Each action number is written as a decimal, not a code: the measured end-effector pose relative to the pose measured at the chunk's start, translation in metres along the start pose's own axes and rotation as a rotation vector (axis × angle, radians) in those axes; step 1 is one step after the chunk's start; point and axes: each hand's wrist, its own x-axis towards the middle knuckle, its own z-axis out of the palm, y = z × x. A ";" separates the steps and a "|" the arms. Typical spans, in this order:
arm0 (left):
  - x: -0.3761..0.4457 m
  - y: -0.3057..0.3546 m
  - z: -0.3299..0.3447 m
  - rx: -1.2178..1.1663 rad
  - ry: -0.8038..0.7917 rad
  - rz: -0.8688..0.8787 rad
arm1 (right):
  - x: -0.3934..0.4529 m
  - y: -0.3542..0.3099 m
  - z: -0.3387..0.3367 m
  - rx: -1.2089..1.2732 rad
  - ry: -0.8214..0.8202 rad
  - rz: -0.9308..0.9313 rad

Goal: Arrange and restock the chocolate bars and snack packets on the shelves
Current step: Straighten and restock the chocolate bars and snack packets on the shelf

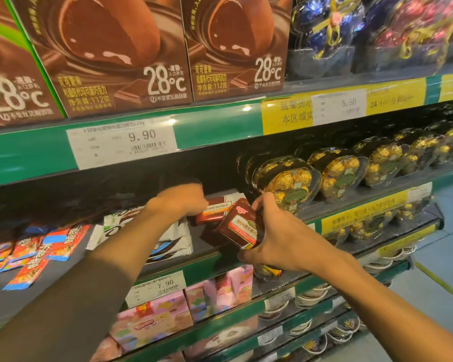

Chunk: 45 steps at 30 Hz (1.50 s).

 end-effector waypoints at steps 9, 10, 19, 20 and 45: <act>0.010 -0.018 -0.001 -0.118 -0.221 0.212 | 0.024 -0.004 0.001 -0.306 -0.054 -0.257; 0.014 -0.020 0.000 -0.129 -0.213 0.218 | 0.026 -0.006 0.001 -0.286 -0.065 -0.272; 0.021 -0.029 -0.001 -0.177 -0.238 0.256 | 0.042 0.000 0.000 -0.245 -0.303 -0.227; 0.021 -0.030 0.000 -0.180 -0.235 0.263 | 0.044 0.002 0.002 -0.273 -0.302 -0.249; -0.046 -0.073 -0.014 -0.269 0.071 0.120 | 0.031 -0.026 0.042 -0.201 0.157 -0.388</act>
